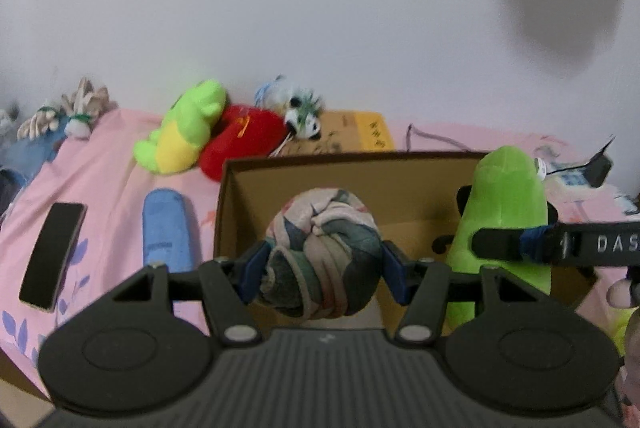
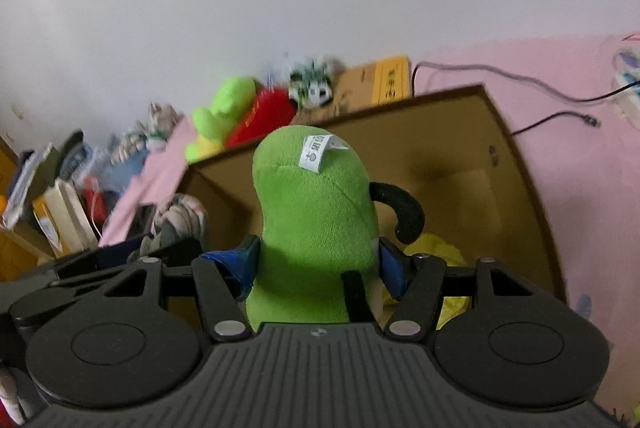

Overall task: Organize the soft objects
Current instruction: 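Lift and carry the sock bundle with the left tool while the right carries the plush to the box, then open the left gripper over the box while the right gripper releases the green plush inside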

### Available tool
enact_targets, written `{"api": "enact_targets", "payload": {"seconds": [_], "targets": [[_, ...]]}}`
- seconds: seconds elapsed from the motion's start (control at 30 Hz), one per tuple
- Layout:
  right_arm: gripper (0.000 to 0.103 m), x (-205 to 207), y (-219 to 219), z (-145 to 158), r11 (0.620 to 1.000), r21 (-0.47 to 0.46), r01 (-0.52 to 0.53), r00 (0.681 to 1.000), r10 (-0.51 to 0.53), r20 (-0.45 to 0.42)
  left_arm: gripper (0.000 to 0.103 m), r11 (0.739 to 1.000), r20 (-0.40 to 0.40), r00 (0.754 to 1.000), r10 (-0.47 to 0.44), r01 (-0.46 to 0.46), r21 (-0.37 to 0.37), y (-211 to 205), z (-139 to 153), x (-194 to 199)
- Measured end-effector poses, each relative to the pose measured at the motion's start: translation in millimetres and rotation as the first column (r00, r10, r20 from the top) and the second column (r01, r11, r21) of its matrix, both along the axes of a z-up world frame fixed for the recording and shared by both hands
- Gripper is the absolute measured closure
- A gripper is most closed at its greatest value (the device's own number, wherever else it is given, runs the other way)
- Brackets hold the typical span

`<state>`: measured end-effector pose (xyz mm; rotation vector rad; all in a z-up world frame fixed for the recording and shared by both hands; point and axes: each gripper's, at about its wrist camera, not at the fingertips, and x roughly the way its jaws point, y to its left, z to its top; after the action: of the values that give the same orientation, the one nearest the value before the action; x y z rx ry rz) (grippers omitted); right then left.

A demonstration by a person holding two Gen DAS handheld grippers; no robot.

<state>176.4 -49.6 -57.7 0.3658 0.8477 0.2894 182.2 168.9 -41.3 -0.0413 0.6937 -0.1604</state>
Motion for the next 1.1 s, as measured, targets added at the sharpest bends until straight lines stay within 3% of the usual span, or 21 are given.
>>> {"api": "enact_targets", "payload": {"seconds": [0.1,0.23,0.37,0.7,1.1], "targets": [[0.054,9,5,-7,1.0,0.002,-0.001,1.0,0.001,-0.026,0.043,0.999,-0.028,0.999,0.032,-0.031,0.035,0,-10,8],[0.054,10,5,-9,1.0,-0.001,0.025,1.0,-0.025,0.016,0.043,0.997,-0.044,0.997,0.063,-0.061,0.039,3,-18,13],[0.054,13,-3,-9,0.996,0.078,0.052,0.998,-0.054,0.02,0.042,0.996,-0.04,0.997,0.07,-0.067,0.064,2,-21,14],[0.054,-15,-10,-2,0.988,0.134,0.08,0.994,-0.089,0.064,0.041,0.994,-0.035,0.994,0.099,-0.098,0.05,2,-9,2],[0.054,-69,1,17,0.996,0.048,0.08,0.971,-0.089,0.22,0.039,0.985,-0.05,0.989,0.142,-0.137,0.101,-3,8,-29]]}}
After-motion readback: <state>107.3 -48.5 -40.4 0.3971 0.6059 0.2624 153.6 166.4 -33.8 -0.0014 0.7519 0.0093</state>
